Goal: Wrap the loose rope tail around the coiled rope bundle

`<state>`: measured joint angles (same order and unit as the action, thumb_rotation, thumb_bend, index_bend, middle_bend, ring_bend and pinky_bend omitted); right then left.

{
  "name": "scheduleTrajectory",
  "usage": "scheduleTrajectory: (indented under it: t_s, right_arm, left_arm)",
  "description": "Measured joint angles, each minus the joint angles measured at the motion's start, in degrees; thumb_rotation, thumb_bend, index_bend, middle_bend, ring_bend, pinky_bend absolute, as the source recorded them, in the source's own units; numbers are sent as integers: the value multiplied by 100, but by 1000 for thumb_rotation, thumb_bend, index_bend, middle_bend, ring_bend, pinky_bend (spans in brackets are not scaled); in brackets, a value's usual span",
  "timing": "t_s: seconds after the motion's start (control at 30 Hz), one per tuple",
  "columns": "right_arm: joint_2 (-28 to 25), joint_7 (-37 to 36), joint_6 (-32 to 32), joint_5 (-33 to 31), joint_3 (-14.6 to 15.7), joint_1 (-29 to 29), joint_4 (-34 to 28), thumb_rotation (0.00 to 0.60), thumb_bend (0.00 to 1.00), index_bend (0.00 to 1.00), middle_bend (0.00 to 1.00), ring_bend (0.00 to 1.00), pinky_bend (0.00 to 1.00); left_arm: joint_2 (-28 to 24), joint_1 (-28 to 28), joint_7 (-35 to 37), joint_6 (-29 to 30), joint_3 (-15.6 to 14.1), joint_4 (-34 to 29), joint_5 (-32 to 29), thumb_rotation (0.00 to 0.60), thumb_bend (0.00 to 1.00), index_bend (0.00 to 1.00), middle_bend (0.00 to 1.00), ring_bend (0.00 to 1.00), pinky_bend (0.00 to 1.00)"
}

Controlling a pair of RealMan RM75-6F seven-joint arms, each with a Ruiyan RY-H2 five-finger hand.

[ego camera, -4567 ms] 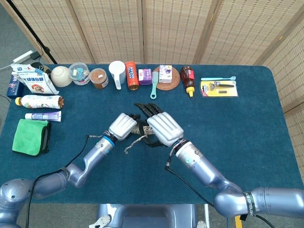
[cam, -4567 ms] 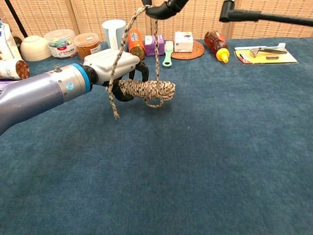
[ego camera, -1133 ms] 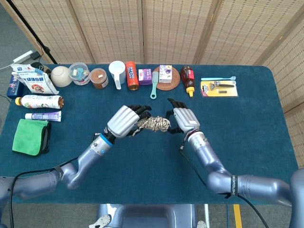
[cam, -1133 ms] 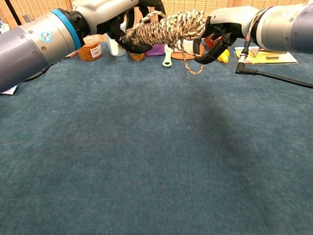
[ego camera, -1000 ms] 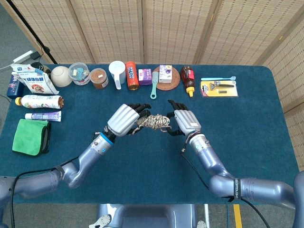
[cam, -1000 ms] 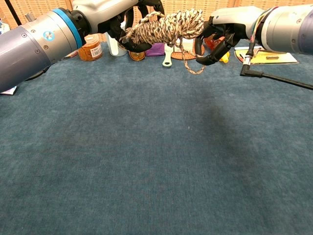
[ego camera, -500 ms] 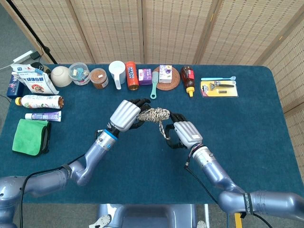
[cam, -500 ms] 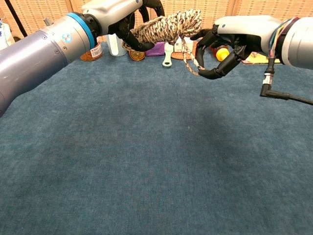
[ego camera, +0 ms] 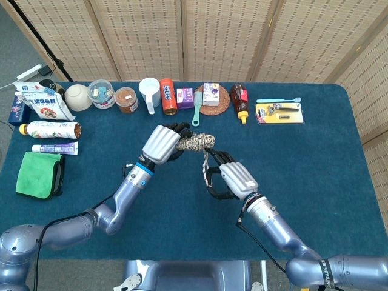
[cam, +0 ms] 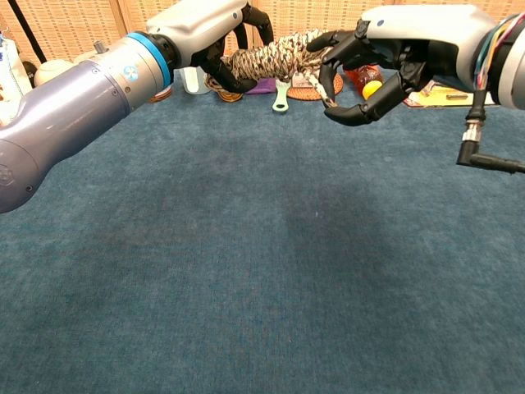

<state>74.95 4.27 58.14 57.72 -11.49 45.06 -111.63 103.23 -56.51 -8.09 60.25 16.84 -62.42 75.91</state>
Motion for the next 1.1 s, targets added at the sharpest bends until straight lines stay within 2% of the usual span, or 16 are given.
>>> scheduleTrajectory:
  t_s: [0.27,0.6,0.87,1.1]
  right_arm:
    - [-158,48,11,113,-107,-41,-367,600,572,651,0,0,0]
    - [-123,326,-44,-97,-358,174,-631,600,572,652,0,0,0]
    - [-154,750,31,-546,-650,474,-901,600,572,652,0,0,0]
    - [-69,923,92,-907,-657,617,-880,600,571,653,0,0,0]
  left_arm:
    - [194,-70,3,-112,-43,305,-34,600,345,456,305,373,576]
    - [380,-107,-34,-152,-183,580,65,600,345,456,305,373,577]
    - [493,-119,-3,-173,-295,761,178,600,345,456,305,373,576]
    - [477,-103,91,-168,-308,756,221,600,345,456,305,377,576]
